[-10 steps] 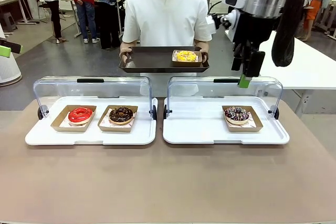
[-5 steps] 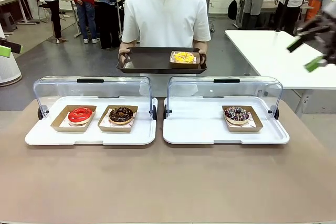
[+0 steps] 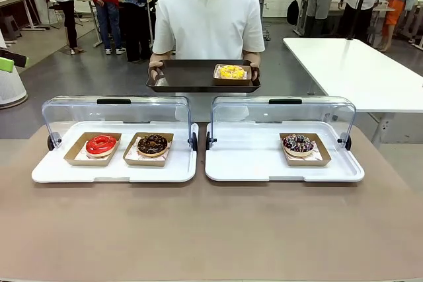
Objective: Provide the desired donut to the person.
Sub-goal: Pick up and lift the Paper togo box containing the Donut pointed at by the person.
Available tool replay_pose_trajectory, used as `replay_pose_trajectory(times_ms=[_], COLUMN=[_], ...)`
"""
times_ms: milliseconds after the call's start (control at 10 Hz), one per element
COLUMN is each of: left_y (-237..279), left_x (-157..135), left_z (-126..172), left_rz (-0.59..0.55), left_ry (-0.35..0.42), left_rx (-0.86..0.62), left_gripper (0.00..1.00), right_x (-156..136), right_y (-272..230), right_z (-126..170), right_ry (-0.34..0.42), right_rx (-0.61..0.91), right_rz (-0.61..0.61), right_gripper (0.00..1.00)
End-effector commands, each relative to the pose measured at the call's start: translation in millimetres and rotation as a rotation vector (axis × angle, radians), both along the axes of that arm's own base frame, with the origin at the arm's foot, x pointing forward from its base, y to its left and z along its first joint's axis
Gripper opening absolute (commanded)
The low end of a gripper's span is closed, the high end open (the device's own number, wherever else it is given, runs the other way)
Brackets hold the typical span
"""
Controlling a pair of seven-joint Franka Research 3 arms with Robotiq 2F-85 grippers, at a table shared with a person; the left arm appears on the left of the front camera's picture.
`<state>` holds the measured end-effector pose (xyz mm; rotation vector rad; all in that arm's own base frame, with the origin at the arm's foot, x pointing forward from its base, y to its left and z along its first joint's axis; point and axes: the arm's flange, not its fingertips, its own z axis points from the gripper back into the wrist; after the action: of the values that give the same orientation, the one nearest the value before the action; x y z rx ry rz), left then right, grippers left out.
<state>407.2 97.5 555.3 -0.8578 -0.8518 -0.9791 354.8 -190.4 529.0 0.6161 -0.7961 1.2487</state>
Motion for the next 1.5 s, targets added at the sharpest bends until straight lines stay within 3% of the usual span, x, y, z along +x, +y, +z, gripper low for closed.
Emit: replay_pose_trajectory(times_ms=[0,300,800,900,1000,1400], left_y=[0,0,0,0,0,0], left_x=[-1,-1,-1,-1,-1,-1], left_z=[2,2,2,2,2,2], left_rz=[0.001,0.001,0.001,0.001,0.001,0.001], left_ry=[0.001,0.001,0.001,0.001,0.001,0.001], left_rx=[-0.01,-0.01,-0.01,-0.01,-0.01,-0.01], left_gripper=[1.0,1.0,1.0,1.0,1.0,1.0], right_x=[0,-11,-13,-12,-14,-14], right_y=[-15,-41,-45,-34,-45,-45], right_z=[-10,-9,-15,-11,-19,-19], right_ry=[-0.011,-0.045,-0.013,0.02,-0.003,-0.003], right_rx=[0.094,0.168,0.156,0.067,0.158,0.158], right_rz=[-0.013,-0.036,-0.059,-0.088,-0.072,-0.072], right_gripper=[1.0,1.0,1.0,1.0,1.0,1.0])
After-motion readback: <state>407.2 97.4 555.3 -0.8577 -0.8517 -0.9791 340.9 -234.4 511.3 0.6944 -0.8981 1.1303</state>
